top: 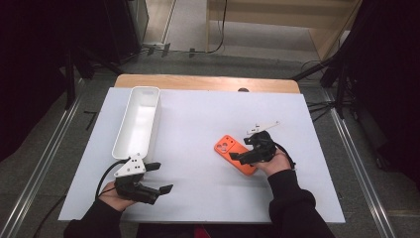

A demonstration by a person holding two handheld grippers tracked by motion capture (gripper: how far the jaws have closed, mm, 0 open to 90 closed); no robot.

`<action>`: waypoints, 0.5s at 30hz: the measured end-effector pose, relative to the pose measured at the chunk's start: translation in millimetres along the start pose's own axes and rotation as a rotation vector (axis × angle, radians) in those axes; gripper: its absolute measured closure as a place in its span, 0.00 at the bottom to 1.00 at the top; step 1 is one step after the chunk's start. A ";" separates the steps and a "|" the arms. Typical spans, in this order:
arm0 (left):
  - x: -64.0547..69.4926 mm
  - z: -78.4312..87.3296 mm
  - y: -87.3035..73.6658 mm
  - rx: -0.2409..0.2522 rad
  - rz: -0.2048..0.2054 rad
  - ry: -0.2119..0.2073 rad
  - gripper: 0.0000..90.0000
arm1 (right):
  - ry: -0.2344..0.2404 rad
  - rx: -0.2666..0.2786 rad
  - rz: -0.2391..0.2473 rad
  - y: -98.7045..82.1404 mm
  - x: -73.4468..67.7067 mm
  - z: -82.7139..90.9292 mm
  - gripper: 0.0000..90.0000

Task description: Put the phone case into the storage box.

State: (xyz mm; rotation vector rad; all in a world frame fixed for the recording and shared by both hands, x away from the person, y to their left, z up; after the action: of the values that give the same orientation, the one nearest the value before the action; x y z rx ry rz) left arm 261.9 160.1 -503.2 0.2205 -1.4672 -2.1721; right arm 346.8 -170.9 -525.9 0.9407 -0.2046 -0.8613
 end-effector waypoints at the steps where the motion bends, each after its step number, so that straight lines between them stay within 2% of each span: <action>1: 0.1 -0.1 0.0 0.001 0.001 0.000 0.15 | -0.003 -0.014 0.000 -1.1 -0.3 -1.1 0.11; 4: 0.1 -0.1 -0.1 -0.001 0.000 -0.001 0.15 | -0.008 -0.035 0.016 -2.6 -0.4 -2.5 0.11; 7: 0.1 -0.2 -0.3 -0.002 0.000 -0.001 0.15 | -0.001 -0.047 0.004 -3.5 -1.3 -3.1 0.11; 15: 0.2 -0.1 -0.2 -0.002 -0.001 -0.002 0.15 | -0.001 -0.075 0.026 -6.1 -0.5 -4.7 0.11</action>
State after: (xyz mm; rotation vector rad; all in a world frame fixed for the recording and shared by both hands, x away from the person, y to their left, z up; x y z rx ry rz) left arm 261.8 159.9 -503.3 0.2185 -1.4664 -2.1747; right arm 345.4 -169.4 -533.3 0.8661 -0.1844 -0.8399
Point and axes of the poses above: each handheld gripper's, and its own axes: z roughly backward along the jaws, y roughly out of its top, x roughly to its right, the point moved 5 cm from there along -z, roughly forward along the jaws, and after that the axes turned 10 degrees about x, right-handed, at the moved point
